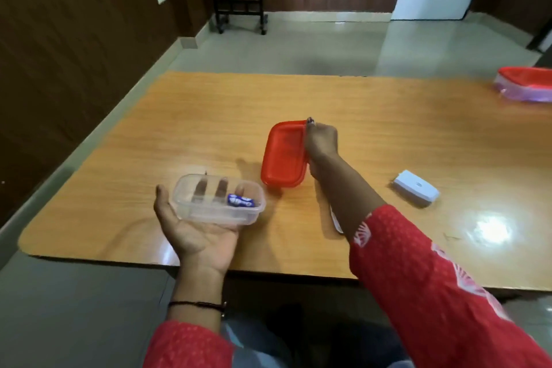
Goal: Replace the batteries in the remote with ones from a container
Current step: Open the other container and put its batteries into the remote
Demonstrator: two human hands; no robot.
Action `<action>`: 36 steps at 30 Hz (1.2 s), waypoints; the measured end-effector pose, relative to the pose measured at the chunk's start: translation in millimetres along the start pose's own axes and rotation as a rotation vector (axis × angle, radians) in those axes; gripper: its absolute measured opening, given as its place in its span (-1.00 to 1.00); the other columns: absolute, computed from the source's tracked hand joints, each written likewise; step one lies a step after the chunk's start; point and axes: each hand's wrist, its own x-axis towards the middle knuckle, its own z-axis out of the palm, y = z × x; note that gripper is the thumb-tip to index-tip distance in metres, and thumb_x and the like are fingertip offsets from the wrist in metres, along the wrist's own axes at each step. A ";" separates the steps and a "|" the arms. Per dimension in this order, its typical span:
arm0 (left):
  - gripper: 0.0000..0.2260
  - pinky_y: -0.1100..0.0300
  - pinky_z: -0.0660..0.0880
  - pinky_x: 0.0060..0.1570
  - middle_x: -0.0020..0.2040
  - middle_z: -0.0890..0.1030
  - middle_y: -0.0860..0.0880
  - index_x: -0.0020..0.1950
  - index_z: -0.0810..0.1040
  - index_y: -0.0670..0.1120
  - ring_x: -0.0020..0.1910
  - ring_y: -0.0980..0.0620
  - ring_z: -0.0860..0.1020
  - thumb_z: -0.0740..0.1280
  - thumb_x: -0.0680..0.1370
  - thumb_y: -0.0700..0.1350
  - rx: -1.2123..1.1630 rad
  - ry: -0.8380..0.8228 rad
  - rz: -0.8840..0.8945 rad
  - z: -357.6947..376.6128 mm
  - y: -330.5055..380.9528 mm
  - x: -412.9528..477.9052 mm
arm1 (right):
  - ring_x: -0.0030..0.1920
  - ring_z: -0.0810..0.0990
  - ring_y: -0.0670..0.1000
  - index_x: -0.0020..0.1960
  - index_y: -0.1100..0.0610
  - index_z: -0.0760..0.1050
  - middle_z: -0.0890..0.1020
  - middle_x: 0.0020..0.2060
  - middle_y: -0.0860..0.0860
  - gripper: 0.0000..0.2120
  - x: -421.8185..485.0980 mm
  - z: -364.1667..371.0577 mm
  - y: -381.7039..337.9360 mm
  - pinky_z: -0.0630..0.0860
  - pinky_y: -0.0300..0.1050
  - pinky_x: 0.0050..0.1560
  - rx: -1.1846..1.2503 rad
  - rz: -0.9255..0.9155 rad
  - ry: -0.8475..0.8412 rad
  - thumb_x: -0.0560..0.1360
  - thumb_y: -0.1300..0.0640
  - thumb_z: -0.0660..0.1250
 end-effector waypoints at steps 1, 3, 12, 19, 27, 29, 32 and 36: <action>-0.42 -0.33 0.31 0.20 0.11 0.54 -0.14 0.15 0.44 -0.08 0.23 -0.19 0.51 0.30 0.34 0.31 -0.014 0.015 0.004 -1.9 4.2 2.6 | -0.30 0.36 0.04 -0.36 0.13 0.35 0.40 -0.37 0.08 -0.69 7.1 6.9 5.1 0.26 -0.07 -0.30 0.048 0.061 0.010 0.56 0.18 0.16; -0.50 -0.29 0.32 0.22 0.14 0.48 -0.13 0.13 0.41 -0.10 0.26 -0.18 0.49 0.32 0.36 0.22 -0.011 0.023 0.018 -6.2 10.3 5.4 | -0.26 0.38 0.05 -0.35 0.15 0.36 0.41 -0.35 0.07 -0.69 14.1 20.8 13.1 0.28 -0.06 -0.26 0.088 0.132 -0.003 0.56 0.16 0.19; -0.86 0.18 0.52 0.06 -0.05 0.57 -0.07 -0.06 0.54 -0.12 0.08 -0.04 0.55 0.21 0.48 -0.23 0.278 0.320 0.203 -8.2 6.7 15.5 | 0.20 0.51 0.16 0.17 0.16 0.54 0.63 0.09 0.12 -0.69 -20.8 24.8 18.5 0.45 -0.08 0.14 -0.498 -0.322 -0.115 0.46 0.32 0.22; -0.57 0.01 0.44 0.30 0.21 0.55 -0.05 0.10 0.51 0.03 0.26 0.02 0.50 0.14 0.43 -0.42 0.854 0.357 0.509 -15.3 -4.3 9.8 | 0.18 0.46 0.13 0.03 0.04 0.62 0.65 0.04 0.05 -0.79 -86.3 29.6 8.6 0.35 0.02 0.13 -1.303 -0.857 -0.526 0.42 0.21 0.35; -0.54 0.09 0.38 0.25 0.24 0.50 -0.02 0.14 0.51 0.01 0.30 -0.08 0.38 0.12 0.40 -0.40 1.255 0.421 0.599 -23.9 -6.9 11.8 | 0.13 0.40 0.11 -0.04 0.14 0.55 0.63 -0.03 0.03 -0.89 -96.0 39.8 13.1 0.29 -0.01 -0.01 -1.619 -1.146 -0.465 0.44 0.21 0.32; -0.57 0.09 0.28 0.20 0.27 0.48 -0.04 0.16 0.53 -0.02 0.31 -0.11 0.33 0.19 0.39 -0.39 1.450 0.443 0.714 -19.7 -11.8 8.1 | 0.12 0.41 0.10 -0.04 0.14 0.55 0.64 -0.05 0.03 -0.90 -96.0 40.6 12.8 0.30 -0.01 0.01 -1.624 -1.143 -0.480 0.46 0.21 0.31; -0.61 0.03 0.25 0.20 0.26 0.50 -0.03 0.13 0.54 -0.03 0.31 -0.12 0.33 0.24 0.37 -0.35 1.557 0.395 0.845 -10.6 -23.2 3.3 | 0.13 0.45 0.11 -0.01 0.14 0.52 0.65 -0.05 0.07 -0.90 -97.0 37.5 12.1 0.33 0.03 0.08 -1.626 -1.117 -0.514 0.49 0.18 0.29; -0.64 0.01 0.27 0.22 0.25 0.51 0.00 0.10 0.56 -0.02 0.31 -0.08 0.34 0.25 0.38 -0.32 1.516 0.374 0.859 -1.7 -30.8 1.8 | 0.16 0.47 0.14 0.02 0.17 0.52 0.64 -0.01 0.11 -0.81 -97.8 32.7 11.5 0.32 0.05 0.14 -1.607 -1.076 -0.551 0.52 0.09 0.21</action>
